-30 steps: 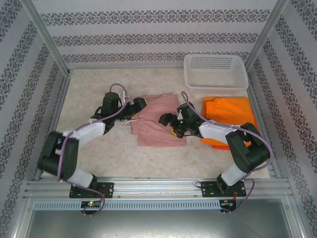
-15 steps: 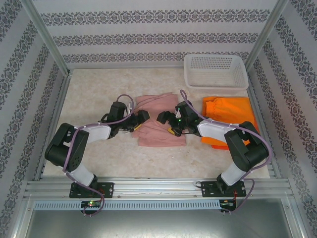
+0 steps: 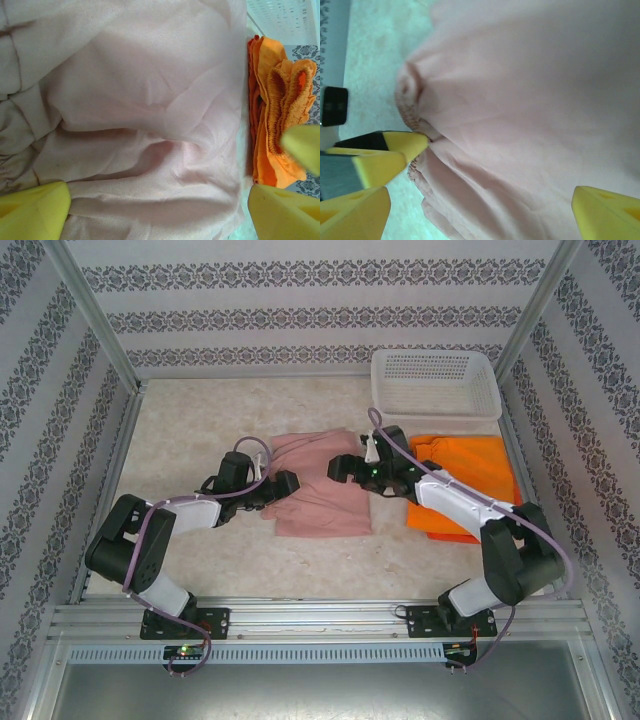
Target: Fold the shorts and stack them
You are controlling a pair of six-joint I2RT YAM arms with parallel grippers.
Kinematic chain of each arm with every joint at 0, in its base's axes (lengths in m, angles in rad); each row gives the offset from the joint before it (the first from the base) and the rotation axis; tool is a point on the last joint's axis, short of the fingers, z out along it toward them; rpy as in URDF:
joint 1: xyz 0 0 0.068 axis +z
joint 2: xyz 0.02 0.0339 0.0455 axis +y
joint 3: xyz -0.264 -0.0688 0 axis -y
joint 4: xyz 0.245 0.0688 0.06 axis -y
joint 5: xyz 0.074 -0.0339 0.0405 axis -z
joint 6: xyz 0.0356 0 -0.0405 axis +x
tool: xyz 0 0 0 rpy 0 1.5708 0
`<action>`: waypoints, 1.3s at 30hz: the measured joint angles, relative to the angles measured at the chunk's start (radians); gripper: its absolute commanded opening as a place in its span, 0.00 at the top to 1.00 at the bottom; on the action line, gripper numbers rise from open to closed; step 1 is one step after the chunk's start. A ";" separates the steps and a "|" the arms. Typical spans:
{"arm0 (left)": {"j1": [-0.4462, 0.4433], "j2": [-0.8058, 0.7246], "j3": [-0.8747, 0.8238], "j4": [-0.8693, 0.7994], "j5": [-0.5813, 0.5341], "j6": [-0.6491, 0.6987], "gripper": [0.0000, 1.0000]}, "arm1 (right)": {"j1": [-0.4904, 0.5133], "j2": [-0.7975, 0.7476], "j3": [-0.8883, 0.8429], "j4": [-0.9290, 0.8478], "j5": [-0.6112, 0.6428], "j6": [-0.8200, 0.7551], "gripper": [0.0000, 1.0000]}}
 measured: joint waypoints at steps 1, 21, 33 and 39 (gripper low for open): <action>0.000 -0.002 0.000 -0.004 -0.002 0.005 0.07 | -0.008 0.005 0.043 -0.037 0.006 -0.061 0.08; 0.000 -0.012 -0.005 -0.016 -0.016 0.021 0.07 | -0.103 0.468 0.409 -0.441 0.063 -0.436 0.34; 0.000 -0.011 -0.006 -0.011 -0.015 0.020 0.07 | -0.102 0.520 0.421 -0.441 0.080 -0.420 0.56; 0.000 -0.013 -0.006 -0.011 -0.015 0.020 0.07 | -0.076 0.531 0.432 -0.444 0.127 -0.408 0.76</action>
